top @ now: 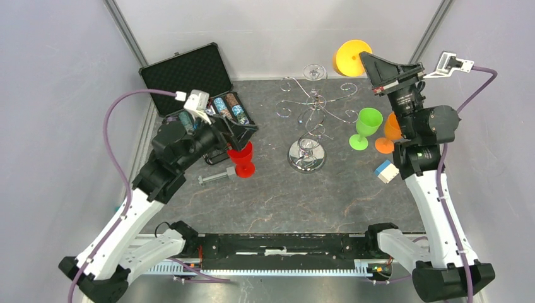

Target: Take the wine glass off the wine glass rack

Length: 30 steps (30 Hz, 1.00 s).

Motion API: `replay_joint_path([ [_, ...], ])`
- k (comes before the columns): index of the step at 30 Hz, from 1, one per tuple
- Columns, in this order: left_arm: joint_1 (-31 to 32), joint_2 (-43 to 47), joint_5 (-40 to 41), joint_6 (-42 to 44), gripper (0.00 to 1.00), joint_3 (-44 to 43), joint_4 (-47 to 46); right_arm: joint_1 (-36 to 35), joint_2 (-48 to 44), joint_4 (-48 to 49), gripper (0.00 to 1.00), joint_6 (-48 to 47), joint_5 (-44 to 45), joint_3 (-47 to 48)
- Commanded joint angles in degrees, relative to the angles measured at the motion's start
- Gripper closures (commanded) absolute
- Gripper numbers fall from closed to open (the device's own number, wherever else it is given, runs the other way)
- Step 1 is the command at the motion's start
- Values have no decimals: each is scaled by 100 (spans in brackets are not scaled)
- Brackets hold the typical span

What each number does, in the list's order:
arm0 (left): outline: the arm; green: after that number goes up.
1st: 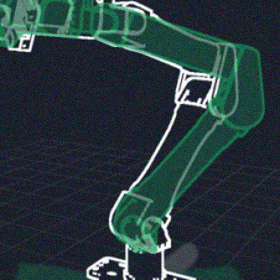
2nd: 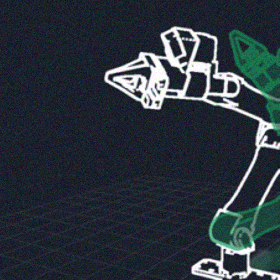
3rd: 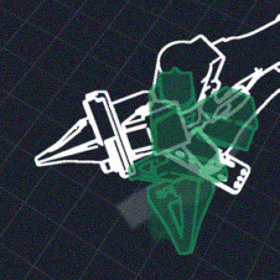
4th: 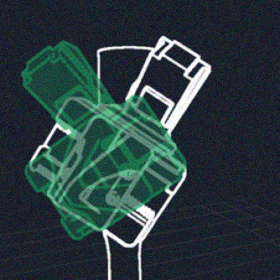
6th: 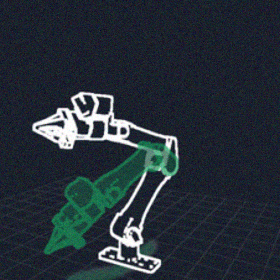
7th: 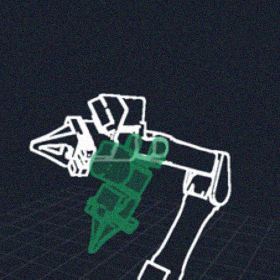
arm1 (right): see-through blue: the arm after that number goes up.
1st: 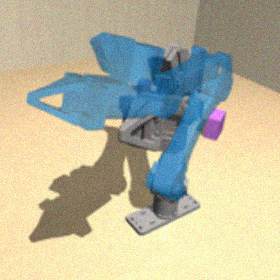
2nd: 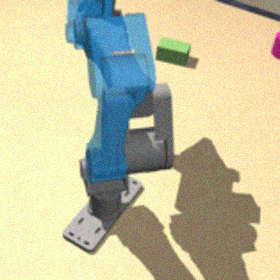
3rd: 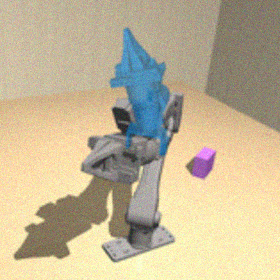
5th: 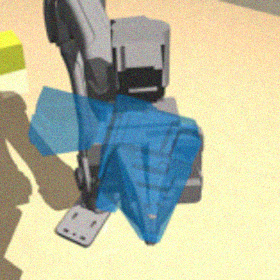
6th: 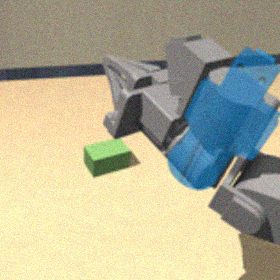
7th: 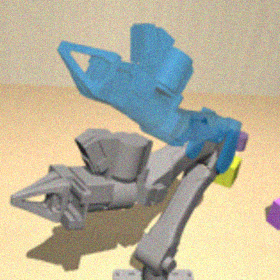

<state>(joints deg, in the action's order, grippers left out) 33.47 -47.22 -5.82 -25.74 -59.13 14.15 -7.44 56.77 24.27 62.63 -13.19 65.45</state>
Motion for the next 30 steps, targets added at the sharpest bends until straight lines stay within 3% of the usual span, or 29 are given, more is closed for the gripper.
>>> replay_joint_path([
  [1, -15, -491, -1402, -1346, 0, -301, -1202, 9, -243, 548, 100, 883, -770, 43],
  [8, -16, -1359, -1905, -2333, 0, -959, -2136, 13, -467, 1715, 100, 2163, -1487, -211],
  [12, -33, -1916, -2268, -3183, 0, -1293, -2745, 10, -759, 1410, 100, 2410, -1589, -246],
  [18, -78, -2786, -2915, -4718, 0, -1646, -4581, 8, -956, 1356, 100, 2643, -1769, -294],
  [30, -69, -3557, -3335, -6753, 29, -1456, -7113, 7, -869, 1764, 100, 3127, -1790, -763],
])
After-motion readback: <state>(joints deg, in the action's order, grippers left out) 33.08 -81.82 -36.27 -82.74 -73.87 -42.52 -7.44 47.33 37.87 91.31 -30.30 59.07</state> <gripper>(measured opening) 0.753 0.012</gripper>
